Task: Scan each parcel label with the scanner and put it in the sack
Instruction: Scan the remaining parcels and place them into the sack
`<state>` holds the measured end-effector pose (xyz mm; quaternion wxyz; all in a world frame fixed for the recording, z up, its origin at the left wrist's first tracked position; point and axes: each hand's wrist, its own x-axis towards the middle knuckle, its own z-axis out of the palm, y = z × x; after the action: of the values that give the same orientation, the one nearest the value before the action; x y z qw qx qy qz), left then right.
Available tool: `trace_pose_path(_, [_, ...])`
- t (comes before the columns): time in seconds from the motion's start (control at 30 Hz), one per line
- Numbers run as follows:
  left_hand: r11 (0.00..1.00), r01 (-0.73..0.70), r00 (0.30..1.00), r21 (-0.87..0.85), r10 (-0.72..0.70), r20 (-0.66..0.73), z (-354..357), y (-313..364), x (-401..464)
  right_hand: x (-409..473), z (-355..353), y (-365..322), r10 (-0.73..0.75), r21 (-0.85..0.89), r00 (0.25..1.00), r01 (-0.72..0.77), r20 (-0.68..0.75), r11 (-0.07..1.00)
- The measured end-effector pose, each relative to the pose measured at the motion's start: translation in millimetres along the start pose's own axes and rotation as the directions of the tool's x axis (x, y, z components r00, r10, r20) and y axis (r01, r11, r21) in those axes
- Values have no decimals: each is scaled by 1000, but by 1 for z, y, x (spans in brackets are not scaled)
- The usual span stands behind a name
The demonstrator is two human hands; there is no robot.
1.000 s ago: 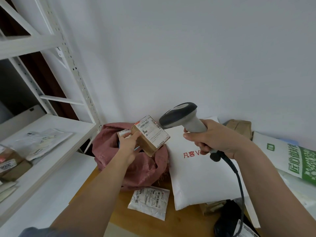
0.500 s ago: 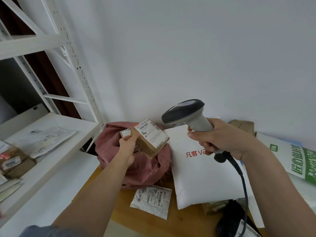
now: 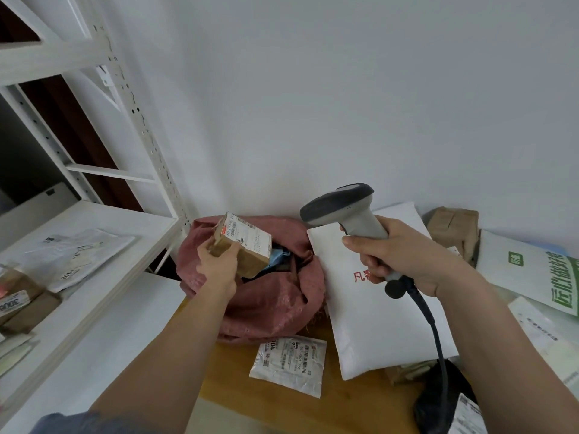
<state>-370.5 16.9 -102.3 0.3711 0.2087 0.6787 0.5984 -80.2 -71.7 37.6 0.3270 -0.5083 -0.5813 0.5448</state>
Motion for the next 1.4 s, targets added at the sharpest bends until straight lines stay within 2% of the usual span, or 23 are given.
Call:
trace_pose_path(0.07, [997, 78, 989, -4, -77, 125, 5, -13, 9, 5, 4, 6, 20, -12, 1000, -20, 4, 1000])
trace_pose_path(0.13, [988, 128, 971, 89, -143, 194, 12, -31, 16, 9, 6, 12, 44, -27, 999, -44, 2, 999])
trace_pose_path(0.23, [928, 247, 926, 280, -311, 216, 17, -52, 14, 15, 7, 19, 93, -47, 996, -94, -17, 994])
trace_pose_path(0.3, [871, 388, 858, 301, -461, 229, 16, -61, 13, 18, 8, 24, 124, -37, 992, -125, -38, 991])
trace_pose_path(0.33, [859, 419, 845, 294, -487, 219, 16, -65, 15, 19, 9, 26, 134, -37, 990, -136, -46, 990])
trace_pose_path(0.47, [865, 451, 864, 219, -485, 135, 19, -71, 18, 24, 12, 32, 158, -44, 986, -160, -56, 986])
trace_pose_path(0.57, [838, 320, 925, 441, -376, 44, 16, -64, 15, 27, 18, 35, 169, -29, 984, -171, -64, 985])
trace_pose_path(0.63, [808, 226, 956, 544, -290, 34, 13, -63, 16, 28, 21, 35, 178, -23, 982, -180, -63, 983])
trace_pose_path(0.77, [872, 189, 968, 451, -244, 67, 7, -62, 17, 31, 29, 36, 200, 30, 979, -199, -43, 979])
trace_pose_path(0.8, [890, 185, 976, 417, -218, 32, 5, -60, 14, 32, 31, 36, 203, 40, 979, -201, -36, 979])
trace_pose_path(0.87, [936, 146, 984, 319, -105, -142, -2, -60, 4, 33, 34, 36, 199, 54, 980, -198, -16, 979])
trace_pose_path(0.93, [971, 94, 949, 219, -21, -314, -16, -62, -14, 34, 38, 38, 190, 81, 982, -191, 9, 978])
trace_pose_path(1.0, [971, 171, 888, 167, -79, -453, -30, -76, -25, 34, 42, 40, 184, 94, 982, -186, 30, 978])
trace_pose_path(1.03, [954, 258, 840, 150, -144, -523, -36, -87, -27, 34, 44, 41, 185, 88, 982, -188, 38, 978])
trace_pose_path(1.1, [913, 407, 730, -28, -343, -590, -51, -108, -28, 35, 46, 45, 189, 71, 981, -193, 50, 979])
trace_pose_path(1.17, [839, 472, 683, -272, -543, -489, -62, -133, -33, 36, 48, 53, 194, 62, 978, -199, 69, 978])
trace_pose_path(1.2, [765, 576, 667, -289, -644, -374, -62, -149, -34, 37, 49, 59, 200, 55, 976, -205, 80, 977])
trace_pose_path(1.23, [697, 683, 658, -221, -717, -229, -63, -165, -35, 38, 49, 65, 209, 40, 974, -214, 88, 976])
trace_pose_path(1.27, [673, 727, 663, -137, -740, -115, -61, -175, -40, 38, 50, 72, 221, 21, 971, -223, 90, 974])
trace_pose_path(1.33, [702, 710, 704, 52, -708, -52, -55, -192, -45, 39, 51, 85, 241, -17, 966, -241, 89, 970])
trace_pose_path(1.4, [716, 688, 723, 117, -690, -25, -51, -204, -44, 38, 52, 100, 253, -25, 963, -252, 87, 967])
